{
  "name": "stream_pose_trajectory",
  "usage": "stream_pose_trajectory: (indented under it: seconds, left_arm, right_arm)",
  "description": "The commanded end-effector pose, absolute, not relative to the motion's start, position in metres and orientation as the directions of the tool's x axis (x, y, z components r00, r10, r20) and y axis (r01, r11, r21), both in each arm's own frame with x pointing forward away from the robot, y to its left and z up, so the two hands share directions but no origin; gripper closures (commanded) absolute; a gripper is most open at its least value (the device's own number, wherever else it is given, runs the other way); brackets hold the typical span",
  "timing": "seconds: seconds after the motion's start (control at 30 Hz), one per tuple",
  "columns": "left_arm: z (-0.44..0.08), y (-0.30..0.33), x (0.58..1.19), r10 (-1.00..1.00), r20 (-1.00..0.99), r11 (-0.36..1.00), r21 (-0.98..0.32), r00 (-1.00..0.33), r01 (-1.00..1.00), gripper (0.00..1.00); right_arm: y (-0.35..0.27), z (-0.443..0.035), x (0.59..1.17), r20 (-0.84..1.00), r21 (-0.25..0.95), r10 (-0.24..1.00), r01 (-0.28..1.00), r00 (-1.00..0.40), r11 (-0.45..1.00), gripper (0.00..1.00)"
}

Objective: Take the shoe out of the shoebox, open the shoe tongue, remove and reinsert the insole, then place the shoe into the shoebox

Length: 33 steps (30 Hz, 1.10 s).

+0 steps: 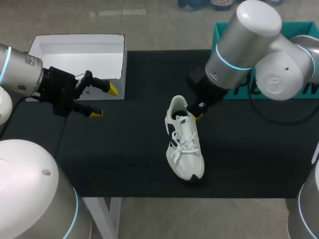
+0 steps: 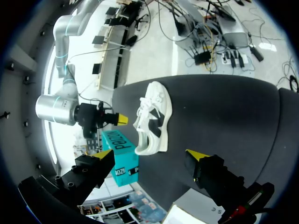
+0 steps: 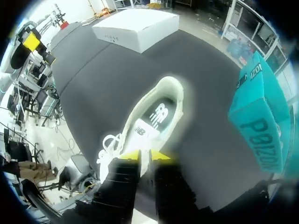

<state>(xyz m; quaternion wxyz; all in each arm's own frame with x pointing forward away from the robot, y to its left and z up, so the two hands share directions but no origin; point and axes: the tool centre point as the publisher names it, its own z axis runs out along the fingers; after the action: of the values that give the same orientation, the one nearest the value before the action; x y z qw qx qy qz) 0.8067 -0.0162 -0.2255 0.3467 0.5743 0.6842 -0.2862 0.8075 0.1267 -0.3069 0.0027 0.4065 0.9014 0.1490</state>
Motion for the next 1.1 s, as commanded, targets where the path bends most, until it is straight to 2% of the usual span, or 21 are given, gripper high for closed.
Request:
stream_pose_trajectory:
  seconds: [0.03,0.7,0.83,1.1]
  left_arm:
    - [-0.225,-0.016,0.806,0.591,-0.801,0.177,0.007,-0.1,0.984,0.0]
    - [-0.225,-0.016,0.806,0.591,-0.801,0.177,0.007,-0.1,0.984,0.0]
    - [-0.225,-0.016,0.806,0.591,-0.801,0.177,0.007,-0.1,0.984,0.0]
    - [-0.225,-0.016,0.806,0.591,-0.801,0.177,0.007,-0.1,0.984,0.0]
  right_arm:
    - [0.13,-0.306,0.808,0.112,0.265,0.735,0.733,-0.669,0.626,0.0]
    - [0.13,-0.306,0.808,0.112,0.265,0.735,0.733,-0.669,0.626,0.0]
    - [0.132,-0.303,0.811,-0.04,0.235,0.582,0.558,-0.812,0.796,0.0]
    - [0.117,-0.295,0.812,-0.132,0.174,0.415,0.391,-0.9,0.904,0.0]
